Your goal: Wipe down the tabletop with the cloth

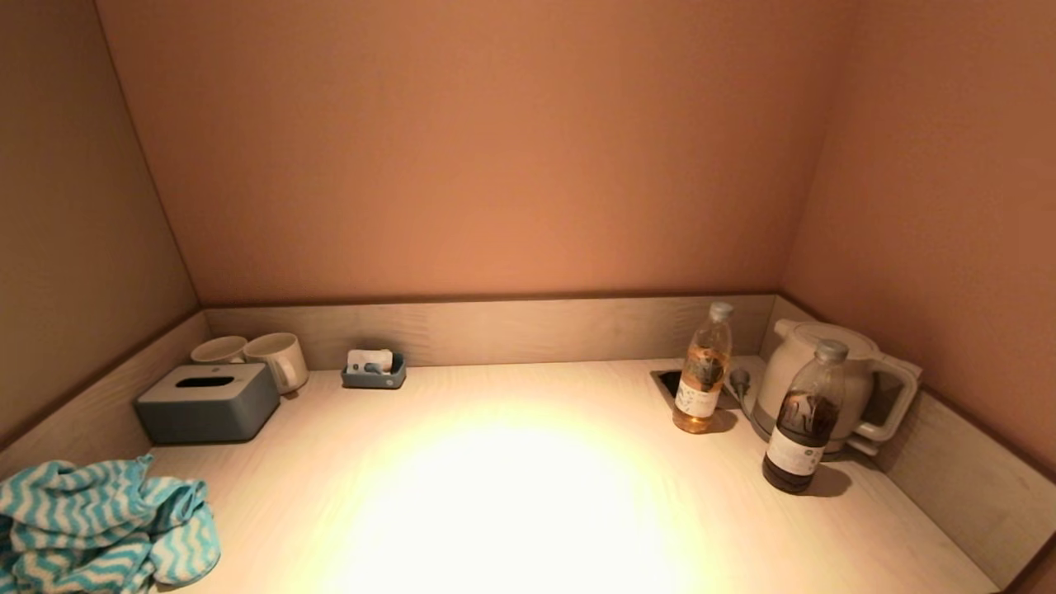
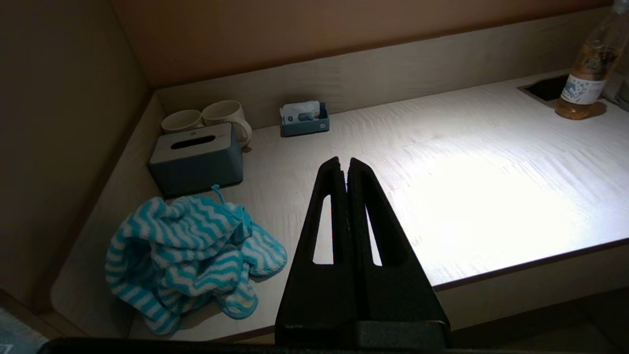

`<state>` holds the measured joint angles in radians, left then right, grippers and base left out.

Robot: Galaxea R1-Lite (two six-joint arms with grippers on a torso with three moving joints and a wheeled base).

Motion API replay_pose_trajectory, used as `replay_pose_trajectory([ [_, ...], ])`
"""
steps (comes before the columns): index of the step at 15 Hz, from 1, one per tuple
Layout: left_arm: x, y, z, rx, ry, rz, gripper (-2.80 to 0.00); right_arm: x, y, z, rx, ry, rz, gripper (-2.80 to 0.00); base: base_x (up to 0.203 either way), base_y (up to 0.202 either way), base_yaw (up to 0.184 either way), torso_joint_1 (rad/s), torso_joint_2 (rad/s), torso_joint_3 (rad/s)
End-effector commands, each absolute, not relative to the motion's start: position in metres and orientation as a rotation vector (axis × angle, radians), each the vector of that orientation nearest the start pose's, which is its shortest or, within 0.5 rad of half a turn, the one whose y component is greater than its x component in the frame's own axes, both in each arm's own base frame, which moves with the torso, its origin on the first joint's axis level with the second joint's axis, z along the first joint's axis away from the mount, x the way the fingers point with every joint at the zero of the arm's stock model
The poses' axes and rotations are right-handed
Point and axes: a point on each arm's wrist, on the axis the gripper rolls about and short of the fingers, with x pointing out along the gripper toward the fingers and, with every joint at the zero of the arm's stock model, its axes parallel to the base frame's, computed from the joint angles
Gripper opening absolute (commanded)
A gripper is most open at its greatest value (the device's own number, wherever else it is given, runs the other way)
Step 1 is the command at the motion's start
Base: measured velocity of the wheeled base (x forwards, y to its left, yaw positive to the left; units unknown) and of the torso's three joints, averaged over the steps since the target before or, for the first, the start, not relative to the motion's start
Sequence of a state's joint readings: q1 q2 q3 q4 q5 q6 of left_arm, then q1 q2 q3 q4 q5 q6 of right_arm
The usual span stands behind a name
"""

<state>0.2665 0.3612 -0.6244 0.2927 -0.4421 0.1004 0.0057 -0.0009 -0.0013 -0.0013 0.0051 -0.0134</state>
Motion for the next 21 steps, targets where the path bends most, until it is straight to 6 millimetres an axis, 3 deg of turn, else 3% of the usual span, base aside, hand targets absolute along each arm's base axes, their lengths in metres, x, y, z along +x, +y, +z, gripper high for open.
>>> replay_pose_trajectory([
  [1, -0.039, -0.012, 0.22, 0.1, -0.015, -0.159, -2.8, -0.023, 0.0, 0.076, -0.014, -0.003, 0.012, -2.8, 0.0, 0.0, 0.0, 0.0, 0.0, 0.0],
  [5, -0.055, -0.005, 0.209, 0.084, -0.022, -0.091, -2.8, -0.023, 0.0, 0.076, -0.014, -0.003, 0.012, -2.8, 0.0, 0.0, 0.0, 0.0, 0.0, 0.0],
  [12, -0.054, -0.003, 0.193, 0.063, 0.027, -0.033, -2.8, -0.023, 0.0, 0.076, -0.014, -0.003, 0.012, -2.8, 0.0, 0.0, 0.0, 0.0, 0.0, 0.0],
  [17, -0.059, -0.001, 0.172, 0.065, 0.027, -0.007, -2.8, -0.023, 0.0, 0.076, -0.012, -0.003, 0.012, -2.8, 0.0, 0.0, 0.0, 0.0, 0.0, 0.0],
  [19, -0.061, -0.001, 0.149, 0.068, 0.019, -0.013, -2.8, -0.023, 0.0, 0.076, -0.014, -0.003, 0.012, -2.8, 0.0, 0.0, 0.0, 0.0, 0.0, 0.0],
  [21, -0.061, -0.001, 0.142, 0.068, 0.015, -0.019, -2.8, -0.023, 0.0, 0.076, -0.014, -0.003, 0.012, -2.8, 0.0, 0.0, 0.0, 0.0, 0.0, 0.0],
])
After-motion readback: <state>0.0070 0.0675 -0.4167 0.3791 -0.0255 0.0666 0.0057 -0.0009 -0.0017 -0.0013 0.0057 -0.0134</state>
